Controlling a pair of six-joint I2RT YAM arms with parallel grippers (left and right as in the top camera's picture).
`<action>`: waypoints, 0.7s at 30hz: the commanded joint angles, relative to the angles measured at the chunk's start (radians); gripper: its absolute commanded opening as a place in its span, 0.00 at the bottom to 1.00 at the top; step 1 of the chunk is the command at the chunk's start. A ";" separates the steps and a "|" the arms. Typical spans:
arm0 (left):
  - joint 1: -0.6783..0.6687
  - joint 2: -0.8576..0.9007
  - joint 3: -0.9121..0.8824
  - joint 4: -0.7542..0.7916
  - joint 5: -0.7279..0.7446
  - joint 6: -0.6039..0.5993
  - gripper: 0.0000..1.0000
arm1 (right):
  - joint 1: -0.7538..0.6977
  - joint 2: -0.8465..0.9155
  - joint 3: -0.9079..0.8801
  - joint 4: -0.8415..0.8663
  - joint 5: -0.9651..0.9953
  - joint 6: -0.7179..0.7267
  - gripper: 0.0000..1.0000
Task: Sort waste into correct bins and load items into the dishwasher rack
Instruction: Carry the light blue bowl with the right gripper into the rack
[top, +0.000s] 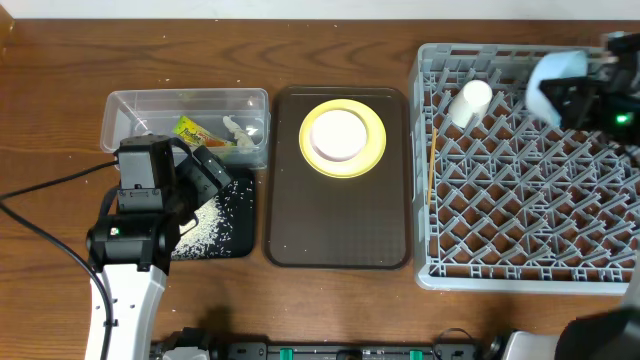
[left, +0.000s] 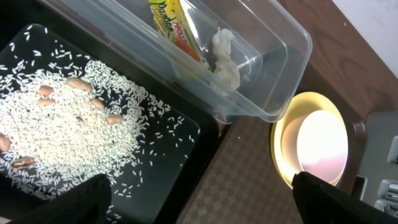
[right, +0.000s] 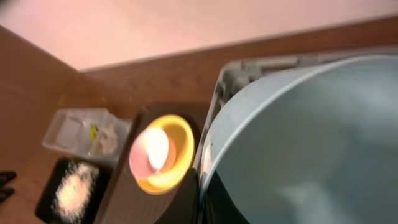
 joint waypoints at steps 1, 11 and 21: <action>0.004 0.003 0.014 0.001 -0.009 -0.001 0.95 | -0.057 0.080 0.008 0.058 -0.238 -0.032 0.01; 0.004 0.003 0.014 0.000 -0.009 -0.001 0.95 | -0.111 0.359 0.008 0.533 -0.641 0.069 0.01; 0.004 0.003 0.014 0.001 -0.009 -0.001 0.95 | -0.132 0.573 0.008 0.649 -0.641 0.086 0.01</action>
